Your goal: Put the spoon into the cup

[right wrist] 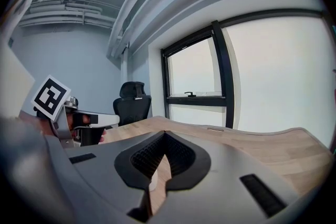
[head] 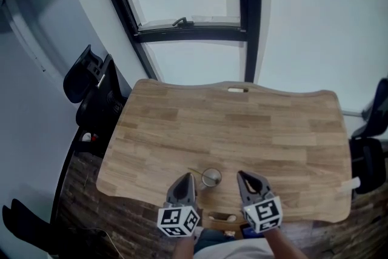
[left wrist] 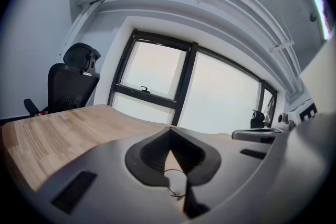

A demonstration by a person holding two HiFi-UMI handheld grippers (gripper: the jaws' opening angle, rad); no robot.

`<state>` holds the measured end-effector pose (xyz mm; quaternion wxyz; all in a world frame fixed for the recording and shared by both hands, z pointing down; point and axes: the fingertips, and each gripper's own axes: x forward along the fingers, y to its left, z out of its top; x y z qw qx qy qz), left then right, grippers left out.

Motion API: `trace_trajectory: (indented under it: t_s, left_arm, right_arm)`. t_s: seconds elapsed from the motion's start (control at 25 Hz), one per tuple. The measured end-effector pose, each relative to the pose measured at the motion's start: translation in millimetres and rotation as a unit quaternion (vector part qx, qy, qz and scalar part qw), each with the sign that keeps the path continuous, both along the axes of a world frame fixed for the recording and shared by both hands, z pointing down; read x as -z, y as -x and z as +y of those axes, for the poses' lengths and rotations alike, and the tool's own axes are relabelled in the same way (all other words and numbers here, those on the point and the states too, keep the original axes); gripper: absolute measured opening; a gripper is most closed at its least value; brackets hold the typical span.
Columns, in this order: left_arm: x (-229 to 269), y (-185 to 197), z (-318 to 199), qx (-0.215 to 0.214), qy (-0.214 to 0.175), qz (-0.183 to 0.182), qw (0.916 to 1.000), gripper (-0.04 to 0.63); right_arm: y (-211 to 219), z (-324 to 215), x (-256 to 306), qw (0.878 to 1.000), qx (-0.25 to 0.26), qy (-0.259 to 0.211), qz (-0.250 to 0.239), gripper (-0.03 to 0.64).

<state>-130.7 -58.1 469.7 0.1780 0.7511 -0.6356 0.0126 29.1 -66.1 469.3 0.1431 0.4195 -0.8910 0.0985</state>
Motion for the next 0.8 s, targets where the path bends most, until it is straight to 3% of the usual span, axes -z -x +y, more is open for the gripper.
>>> trace_trajectory:
  t_s: [0.2, 0.8]
  left_arm:
    - [1.4, -2.4, -1.4, -0.005, 0.001, -0.003, 1.0000, 0.002]
    - [-1.0, 1.1, -4.0, -0.008, 0.002, 0.003, 1.0000, 0.002]
  right_arm:
    - [-0.3, -3.7, 11.0, 1.000, -0.003, -0.018, -0.009, -0.003]
    - [-2.8, -5.6, 0.1, 1.000, -0.004, 0.002, 0.001, -0.003]
